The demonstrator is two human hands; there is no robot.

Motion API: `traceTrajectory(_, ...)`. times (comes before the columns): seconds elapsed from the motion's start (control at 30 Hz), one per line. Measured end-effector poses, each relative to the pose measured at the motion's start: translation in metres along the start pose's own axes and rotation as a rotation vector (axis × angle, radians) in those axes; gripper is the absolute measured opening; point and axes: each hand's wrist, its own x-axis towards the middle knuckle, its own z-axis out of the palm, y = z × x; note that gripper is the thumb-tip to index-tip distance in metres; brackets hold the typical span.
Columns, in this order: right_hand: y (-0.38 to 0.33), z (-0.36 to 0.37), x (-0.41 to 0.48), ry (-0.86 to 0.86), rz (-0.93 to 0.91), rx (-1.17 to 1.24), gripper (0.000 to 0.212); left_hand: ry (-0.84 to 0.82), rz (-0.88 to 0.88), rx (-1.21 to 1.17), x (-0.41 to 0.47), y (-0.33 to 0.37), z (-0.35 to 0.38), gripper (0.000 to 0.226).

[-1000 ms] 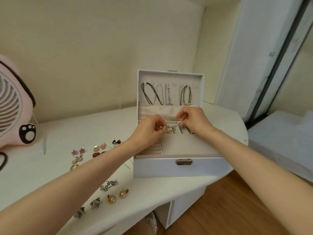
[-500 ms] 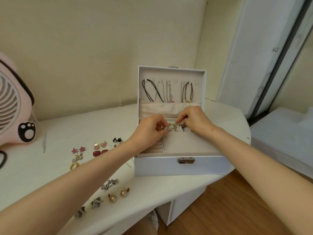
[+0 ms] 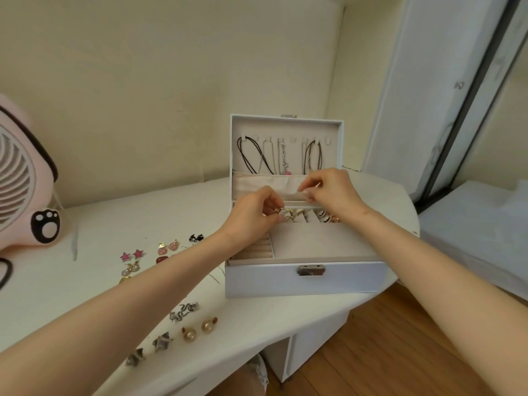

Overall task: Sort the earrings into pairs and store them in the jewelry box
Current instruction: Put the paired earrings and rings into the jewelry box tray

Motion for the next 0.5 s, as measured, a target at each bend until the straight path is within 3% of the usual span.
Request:
traceTrajectory(0.1,-0.017,-0.013,-0.009,-0.171,0.100,0.374,0.012,0.037,0.004,-0.005,0.004,0.006,0.004,0.017)
traceTrajectory(0.2,-0.024,-0.018,-0.018,-0.351,0.128,0.422,0.021,0.061,0.050,-0.025,0.006,0.012,0.010,0.019)
traceTrajectory(0.4,-0.014,-0.022,-0.019,-0.369,0.167,0.542,0.020,0.083,0.124,-0.094,0.007,0.020,0.012,0.026)
traceTrajectory(0.5,-0.010,-0.023,-0.017,-0.312,0.170,0.468,0.021,0.100,0.160,-0.058,0.009,0.019,0.015,0.026)
